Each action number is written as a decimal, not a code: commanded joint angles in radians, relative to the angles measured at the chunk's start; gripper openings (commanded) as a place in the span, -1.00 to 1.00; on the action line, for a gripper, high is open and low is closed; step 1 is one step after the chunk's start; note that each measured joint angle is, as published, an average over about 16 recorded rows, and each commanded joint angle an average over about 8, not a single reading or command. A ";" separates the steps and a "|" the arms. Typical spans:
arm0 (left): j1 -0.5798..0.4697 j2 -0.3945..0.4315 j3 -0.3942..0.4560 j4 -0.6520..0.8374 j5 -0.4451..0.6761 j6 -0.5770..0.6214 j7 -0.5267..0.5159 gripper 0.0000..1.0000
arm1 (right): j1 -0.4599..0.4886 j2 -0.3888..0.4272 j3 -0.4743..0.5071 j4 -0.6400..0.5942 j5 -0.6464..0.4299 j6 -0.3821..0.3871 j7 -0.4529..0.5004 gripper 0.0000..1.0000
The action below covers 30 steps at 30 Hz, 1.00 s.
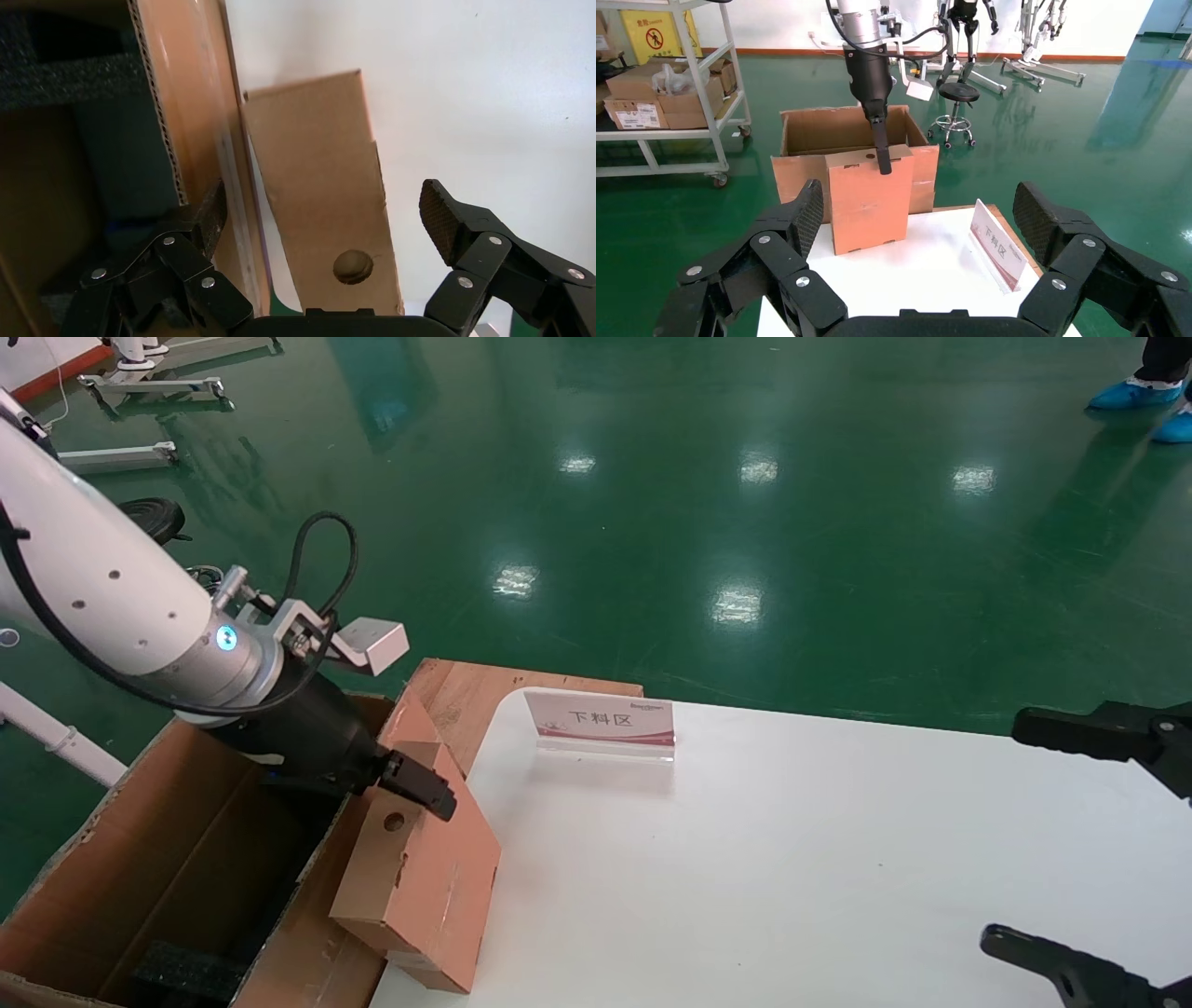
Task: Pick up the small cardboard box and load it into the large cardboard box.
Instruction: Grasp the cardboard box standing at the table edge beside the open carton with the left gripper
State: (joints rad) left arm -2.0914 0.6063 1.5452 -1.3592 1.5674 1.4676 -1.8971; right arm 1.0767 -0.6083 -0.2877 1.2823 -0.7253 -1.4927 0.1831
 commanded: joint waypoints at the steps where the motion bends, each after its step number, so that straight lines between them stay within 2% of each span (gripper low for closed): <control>1: 0.006 -0.008 0.001 0.000 -0.006 -0.005 0.001 1.00 | 0.000 0.000 0.000 0.000 0.000 0.000 0.000 1.00; 15: 0.014 -0.009 0.010 0.000 0.008 -0.017 0.014 1.00 | 0.000 0.000 0.000 0.000 0.001 0.001 0.000 1.00; 16: 0.014 -0.009 0.010 0.000 0.008 -0.017 0.014 0.78 | 0.000 0.000 0.000 0.000 0.001 0.001 0.000 0.85; 23: 0.014 -0.009 0.010 0.000 0.009 -0.014 0.014 -0.97 | 0.000 0.000 0.000 0.000 0.001 0.001 0.000 -0.90; 24: 0.014 -0.009 0.010 0.000 0.009 -0.014 0.014 -1.00 | 0.000 0.000 0.000 0.000 0.001 0.001 0.000 -1.00; 30: 0.014 -0.009 0.010 0.000 0.008 -0.012 0.013 -1.00 | 0.000 0.000 0.000 0.000 0.001 0.001 0.000 -1.00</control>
State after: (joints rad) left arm -2.0774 0.5976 1.5552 -1.3588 1.5757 1.4553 -1.8837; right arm 1.0766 -0.6079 -0.2881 1.2821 -0.7247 -1.4921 0.1828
